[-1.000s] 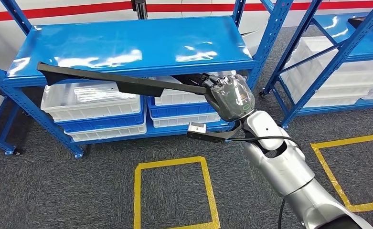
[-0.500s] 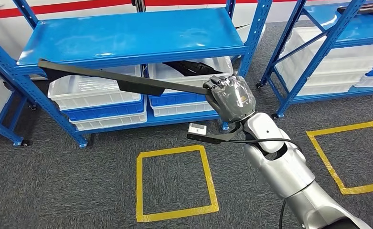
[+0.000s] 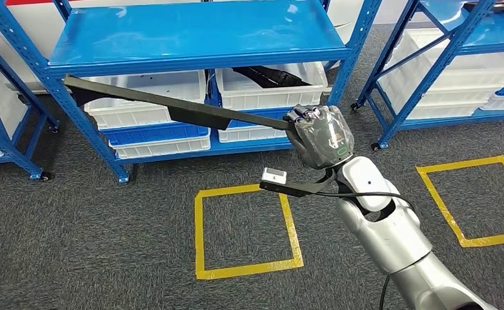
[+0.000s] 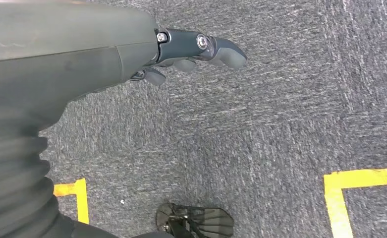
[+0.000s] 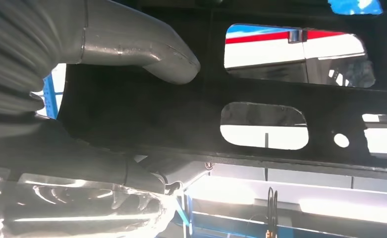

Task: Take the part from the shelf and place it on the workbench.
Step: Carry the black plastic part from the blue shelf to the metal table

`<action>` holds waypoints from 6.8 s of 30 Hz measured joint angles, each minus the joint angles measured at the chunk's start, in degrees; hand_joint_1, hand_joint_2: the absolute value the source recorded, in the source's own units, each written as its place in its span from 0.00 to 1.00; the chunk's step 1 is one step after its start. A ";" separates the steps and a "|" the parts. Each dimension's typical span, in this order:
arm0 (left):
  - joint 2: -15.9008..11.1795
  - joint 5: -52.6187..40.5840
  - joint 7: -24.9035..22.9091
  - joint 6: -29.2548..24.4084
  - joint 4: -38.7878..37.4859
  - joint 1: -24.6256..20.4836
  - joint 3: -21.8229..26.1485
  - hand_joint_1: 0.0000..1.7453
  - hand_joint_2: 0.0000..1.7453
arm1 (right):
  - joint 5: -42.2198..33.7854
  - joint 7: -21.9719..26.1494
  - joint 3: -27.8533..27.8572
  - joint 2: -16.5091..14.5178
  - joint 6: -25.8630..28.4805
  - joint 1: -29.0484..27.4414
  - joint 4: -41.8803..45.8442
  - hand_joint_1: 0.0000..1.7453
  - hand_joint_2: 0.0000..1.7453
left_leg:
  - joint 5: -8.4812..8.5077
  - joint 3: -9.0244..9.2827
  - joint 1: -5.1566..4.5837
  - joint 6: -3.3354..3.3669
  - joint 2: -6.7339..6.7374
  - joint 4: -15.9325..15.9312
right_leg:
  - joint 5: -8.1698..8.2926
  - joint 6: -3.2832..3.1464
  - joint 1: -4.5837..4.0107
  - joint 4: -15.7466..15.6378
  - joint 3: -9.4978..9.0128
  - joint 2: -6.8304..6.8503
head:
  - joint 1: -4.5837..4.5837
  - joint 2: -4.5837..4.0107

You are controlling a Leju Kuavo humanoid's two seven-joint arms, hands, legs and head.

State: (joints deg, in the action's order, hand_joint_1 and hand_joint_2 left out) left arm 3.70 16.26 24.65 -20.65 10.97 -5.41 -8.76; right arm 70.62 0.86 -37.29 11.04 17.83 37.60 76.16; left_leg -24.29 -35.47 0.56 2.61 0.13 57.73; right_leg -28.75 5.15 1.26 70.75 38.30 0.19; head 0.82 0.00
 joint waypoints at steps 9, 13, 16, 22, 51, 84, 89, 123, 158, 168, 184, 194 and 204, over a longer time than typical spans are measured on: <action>0.09 -0.18 -0.10 -0.09 -0.04 -0.15 -0.01 0.00 1.00 | -0.53 -0.32 1.27 0.33 -0.49 -0.03 0.78 1.00 1.00 | -2.64 -3.10 0.02 -2.23 -0.25 3.53 | 2.34 -4.83 -0.10 -15.25 -7.74 0.24 | 0.36 0.00; -0.07 -0.47 -0.23 -0.11 -0.04 -0.18 -0.01 0.00 1.00 | -1.70 0.21 2.02 0.67 -0.62 -0.30 0.82 1.00 1.00 | -9.15 -4.93 0.65 -3.46 -0.29 16.23 | 4.55 -5.30 -0.13 -14.49 -4.59 0.46 | 0.53 0.00; -0.20 -0.86 -0.21 0.02 -0.03 -0.29 -0.03 0.00 1.00 | -1.90 0.35 2.51 0.87 -0.62 -0.50 0.91 1.00 1.00 | -4.74 0.07 1.60 -4.54 -0.28 12.23 | 5.65 -4.40 0.33 -12.81 -1.63 0.47 | 0.56 0.00; -0.14 -1.23 1.19 1.46 0.04 -0.56 -0.25 0.00 1.00 | -3.04 0.44 3.97 1.92 -1.09 -1.09 1.95 1.00 1.00 | -6.55 5.33 0.73 -2.12 -0.24 1.99 | 7.52 -1.69 -0.35 -11.43 1.10 0.34 | 0.48 0.00; 0.01 -1.88 0.04 0.74 0.02 -0.15 -0.57 0.00 1.00 | -3.10 -0.03 5.59 3.19 -2.49 -3.84 4.38 1.00 1.00 | -5.11 3.84 0.59 -1.52 -4.29 2.08 | 5.44 -3.90 -0.78 -12.00 -1.85 -7.21 | -0.03 0.00; 0.46 -2.04 -0.28 -0.27 0.04 -0.35 -0.57 0.00 1.00 | -0.86 -0.98 7.27 2.42 -2.77 -4.10 5.04 1.00 1.00 | -3.61 3.45 0.75 -0.48 -2.53 1.03 | 5.07 -3.10 -0.65 -11.40 -0.90 -6.56 | -0.39 0.00; 0.49 -2.01 -0.28 -0.25 0.02 -0.24 -0.57 0.00 1.00 | -0.85 -0.99 7.33 2.39 -2.78 -4.03 5.08 1.00 1.00 | -3.02 3.86 1.03 -0.02 1.82 -0.04 | -0.48 -2.24 0.33 2.72 5.83 -1.07 | -1.33 0.00; 0.78 -2.97 -0.59 -0.09 0.10 -0.37 -0.57 0.00 1.00 | 3.36 -3.87 8.69 2.38 -2.41 -5.94 6.06 1.00 1.00 | -2.39 2.63 -0.58 1.04 4.07 0.18 | 1.58 -0.56 0.41 -4.70 1.72 1.60 | -0.47 0.00; 1.03 -3.11 -0.36 -0.27 0.06 0.16 -0.56 0.00 1.00 | 4.31 -3.73 9.04 1.62 -2.94 -5.73 6.94 1.00 1.00 | -3.13 2.26 -0.79 -0.46 6.13 1.36 | 3.86 -2.61 -1.74 -12.67 -3.36 3.52 | -0.51 0.00; 1.11 -3.14 -0.44 -0.27 0.09 0.11 -0.57 0.00 1.00 | 4.55 -3.80 9.37 1.50 -2.98 -6.14 7.27 1.00 1.00 | -9.83 -4.73 0.61 -2.61 -0.36 16.82 | 5.00 -4.95 -0.12 -13.36 -3.50 -2.97 | -0.11 0.00; 1.04 -4.12 -0.42 -0.19 0.07 0.12 -0.57 0.00 1.00 | 5.58 -3.96 10.08 2.36 -3.75 -6.63 7.78 1.00 1.00 | -2.72 1.57 0.42 -0.17 2.89 1.57 | 0.66 -0.79 -0.13 0.04 4.37 -0.35 | -0.86 0.00; 1.23 -4.31 -0.77 -0.16 0.14 -0.66 -0.57 0.00 1.00 | 5.83 -3.96 10.44 3.00 -3.82 -6.28 8.61 1.00 1.00 | -7.13 -0.19 0.30 -2.44 1.99 7.42 | 4.90 -4.62 -0.13 -12.82 -2.97 0.50 | -0.59 0.00; 1.19 -4.43 -1.01 -0.19 0.11 -0.47 -0.58 0.00 1.00 | 5.80 -3.94 10.00 2.43 -4.25 -6.06 8.65 1.00 1.00 | -3.12 0.58 1.45 -2.88 -4.43 2.86 | 5.07 -3.83 -0.51 -11.92 -2.02 -6.94 | -0.49 0.00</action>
State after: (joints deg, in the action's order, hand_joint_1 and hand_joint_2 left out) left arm 4.89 11.82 23.64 -20.84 11.08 -5.88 -9.35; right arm 76.42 -3.08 -27.29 13.47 13.58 31.54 84.82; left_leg -27.41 -34.90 2.01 -0.27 -4.30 60.58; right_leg -23.68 1.32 0.75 58.83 36.28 -6.75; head 0.33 0.00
